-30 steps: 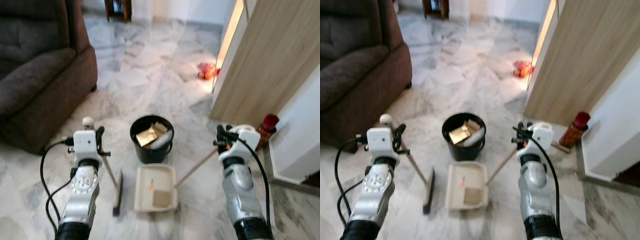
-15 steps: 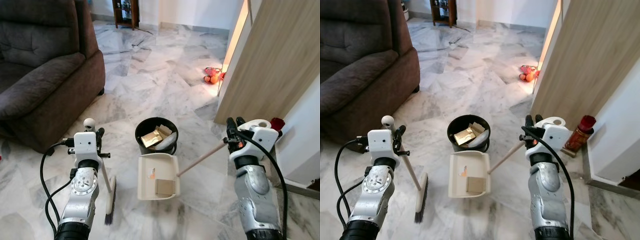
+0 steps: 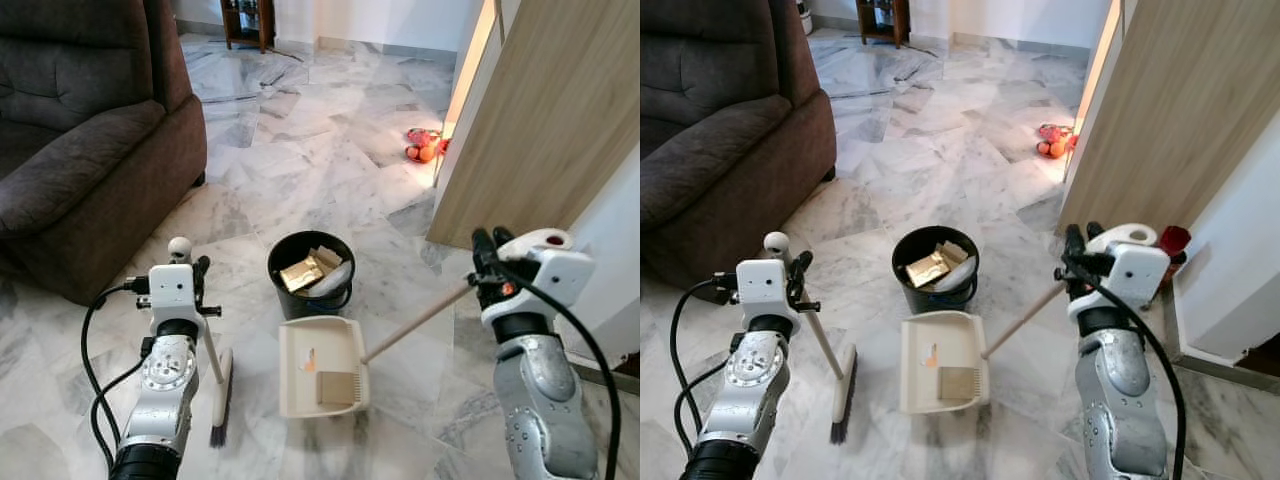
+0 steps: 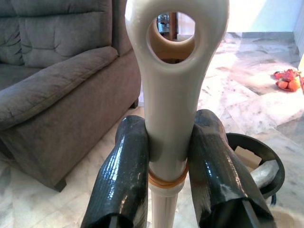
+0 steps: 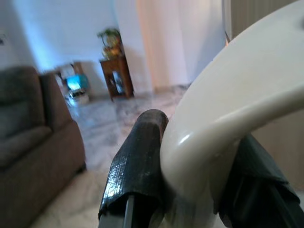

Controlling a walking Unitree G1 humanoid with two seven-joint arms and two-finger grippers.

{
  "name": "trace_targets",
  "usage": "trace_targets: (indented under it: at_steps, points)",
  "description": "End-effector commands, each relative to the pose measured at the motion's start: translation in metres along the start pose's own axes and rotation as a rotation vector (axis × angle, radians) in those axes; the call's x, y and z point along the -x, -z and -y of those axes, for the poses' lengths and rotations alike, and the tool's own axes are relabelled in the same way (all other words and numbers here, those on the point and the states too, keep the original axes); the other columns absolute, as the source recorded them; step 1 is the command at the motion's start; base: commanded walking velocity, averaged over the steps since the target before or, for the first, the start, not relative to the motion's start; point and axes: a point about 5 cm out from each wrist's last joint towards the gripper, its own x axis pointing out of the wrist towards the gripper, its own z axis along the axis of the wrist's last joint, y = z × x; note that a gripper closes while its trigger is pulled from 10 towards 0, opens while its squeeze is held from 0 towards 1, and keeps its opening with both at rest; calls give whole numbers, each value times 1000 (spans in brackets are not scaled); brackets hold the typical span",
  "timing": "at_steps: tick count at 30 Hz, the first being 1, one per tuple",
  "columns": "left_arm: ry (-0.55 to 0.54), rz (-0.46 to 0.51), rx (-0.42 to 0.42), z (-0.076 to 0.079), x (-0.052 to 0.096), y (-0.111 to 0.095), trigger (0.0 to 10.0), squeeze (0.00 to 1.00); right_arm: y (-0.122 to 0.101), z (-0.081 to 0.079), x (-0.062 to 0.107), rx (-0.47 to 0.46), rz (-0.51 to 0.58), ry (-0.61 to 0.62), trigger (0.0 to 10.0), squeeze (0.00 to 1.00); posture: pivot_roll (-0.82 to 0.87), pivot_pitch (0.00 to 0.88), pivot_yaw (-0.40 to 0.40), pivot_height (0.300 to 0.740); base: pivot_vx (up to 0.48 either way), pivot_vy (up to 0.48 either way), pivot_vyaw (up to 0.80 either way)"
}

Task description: Sweep floor

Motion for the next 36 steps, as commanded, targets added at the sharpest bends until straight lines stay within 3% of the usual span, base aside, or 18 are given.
trace_targets:
  at_steps: [1,3,7,14,23,36]
  points:
    - [6,51,-15,-1,-4,-9,10000,0,-35,-13,-6,-32,137,-34,10000,0,-84,77,-2,740,0,0,0]
    - [6,51,-16,-1,-4,-9,10000,0,-36,-14,-6,-32,141,-35,10000,0,-84,77,-2,740,0,0,0]
    - [1,52,-18,-3,-4,-9,10000,0,-65,-25,-12,-43,222,-70,10000,0,-75,80,-1,740,0,0,0]
    - [0,56,-15,-2,-4,-10,10000,0,-87,-28,-20,-65,303,-52,10000,0,-81,80,-2,740,0,0,0]
    - [0,48,-15,-3,-3,-8,10000,0,-75,-35,-26,-89,274,-34,10000,0,-71,84,-5,740,0,0,0]
    - [20,66,-41,-1,-2,-10,10000,0,-74,-40,-29,-93,286,-29,10000,0,-71,85,-1,740,59,0,0]
